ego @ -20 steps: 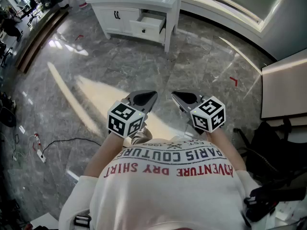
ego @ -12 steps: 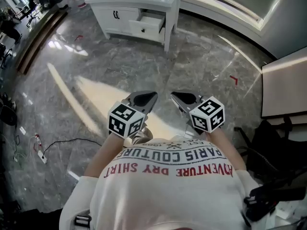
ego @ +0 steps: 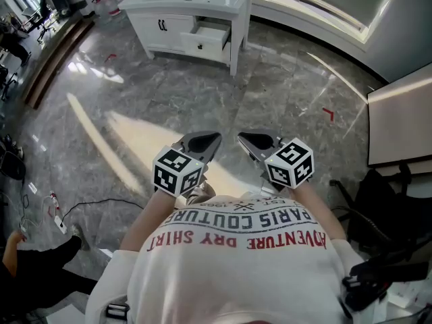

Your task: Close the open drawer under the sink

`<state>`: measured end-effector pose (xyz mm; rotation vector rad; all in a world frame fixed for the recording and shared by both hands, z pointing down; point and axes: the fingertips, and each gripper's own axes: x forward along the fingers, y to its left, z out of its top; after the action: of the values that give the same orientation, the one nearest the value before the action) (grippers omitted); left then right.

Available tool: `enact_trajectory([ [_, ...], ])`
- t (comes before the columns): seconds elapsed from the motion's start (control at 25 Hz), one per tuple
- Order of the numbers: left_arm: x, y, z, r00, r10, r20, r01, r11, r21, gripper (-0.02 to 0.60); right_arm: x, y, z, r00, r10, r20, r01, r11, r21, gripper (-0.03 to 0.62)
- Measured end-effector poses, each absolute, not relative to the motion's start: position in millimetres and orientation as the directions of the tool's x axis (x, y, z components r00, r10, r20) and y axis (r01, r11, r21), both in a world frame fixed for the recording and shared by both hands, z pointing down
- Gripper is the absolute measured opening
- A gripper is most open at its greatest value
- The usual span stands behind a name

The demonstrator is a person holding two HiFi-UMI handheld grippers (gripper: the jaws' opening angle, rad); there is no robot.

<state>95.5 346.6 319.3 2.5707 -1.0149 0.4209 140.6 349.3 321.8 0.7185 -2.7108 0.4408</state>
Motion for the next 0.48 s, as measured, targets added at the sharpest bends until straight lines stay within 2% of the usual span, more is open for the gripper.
enact_trajectory([
  [0.48, 102, 341, 328, 0.709, -0.585, 0.393, -0.696, -0.669, 0.260, 0.000, 160, 343, 324, -0.832, -0.433, 0.346, -0.527, 0.812, -0.251, -0.002],
])
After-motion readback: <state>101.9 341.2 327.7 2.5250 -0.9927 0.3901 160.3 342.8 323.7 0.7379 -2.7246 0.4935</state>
